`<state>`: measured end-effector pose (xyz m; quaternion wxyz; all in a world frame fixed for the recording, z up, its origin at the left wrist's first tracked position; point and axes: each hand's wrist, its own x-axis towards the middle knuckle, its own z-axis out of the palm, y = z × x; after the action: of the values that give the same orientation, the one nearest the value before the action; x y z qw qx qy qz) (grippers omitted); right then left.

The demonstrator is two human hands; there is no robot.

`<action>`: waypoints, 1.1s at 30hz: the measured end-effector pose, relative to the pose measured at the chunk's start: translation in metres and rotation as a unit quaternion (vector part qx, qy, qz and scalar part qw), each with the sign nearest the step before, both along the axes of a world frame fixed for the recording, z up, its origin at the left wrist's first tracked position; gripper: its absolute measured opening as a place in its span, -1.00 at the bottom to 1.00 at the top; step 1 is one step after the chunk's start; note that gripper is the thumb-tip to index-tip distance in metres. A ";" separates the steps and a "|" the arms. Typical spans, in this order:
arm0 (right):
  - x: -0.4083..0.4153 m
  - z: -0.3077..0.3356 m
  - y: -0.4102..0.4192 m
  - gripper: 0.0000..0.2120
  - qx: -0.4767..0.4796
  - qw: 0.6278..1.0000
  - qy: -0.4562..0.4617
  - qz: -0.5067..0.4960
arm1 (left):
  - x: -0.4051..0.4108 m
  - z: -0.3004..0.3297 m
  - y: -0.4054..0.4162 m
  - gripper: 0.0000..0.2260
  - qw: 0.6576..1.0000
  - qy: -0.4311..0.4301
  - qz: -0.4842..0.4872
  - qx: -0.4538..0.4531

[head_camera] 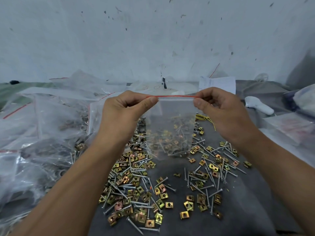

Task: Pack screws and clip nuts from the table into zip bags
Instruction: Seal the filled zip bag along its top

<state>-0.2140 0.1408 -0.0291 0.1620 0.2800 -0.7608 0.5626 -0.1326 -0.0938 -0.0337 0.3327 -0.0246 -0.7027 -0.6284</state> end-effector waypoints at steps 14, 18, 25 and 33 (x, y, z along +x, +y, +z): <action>0.032 0.009 -0.014 -0.86 0.046 0.996 0.053 0.051 | -0.004 -0.003 0.016 -0.93 0.999 -0.013 -0.038 -0.014; 0.038 0.009 -0.018 -0.88 0.076 0.992 0.097 0.039 | -0.004 -0.005 0.017 -0.93 0.998 -0.010 -0.041 -0.040; 0.039 0.006 -0.023 -0.89 0.044 0.997 0.057 0.034 | -0.002 -0.007 0.019 -0.93 0.994 -0.037 -0.075 -0.063; 0.042 0.009 -0.025 -0.92 0.046 0.997 0.058 0.036 | 0.003 -0.003 0.019 -0.87 0.997 -0.014 -0.073 -0.037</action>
<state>-0.1718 0.1163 -0.0200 0.1729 0.3466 -0.7644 0.5154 -0.1301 -0.0748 -0.0365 0.2748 -0.0789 -0.7264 -0.6249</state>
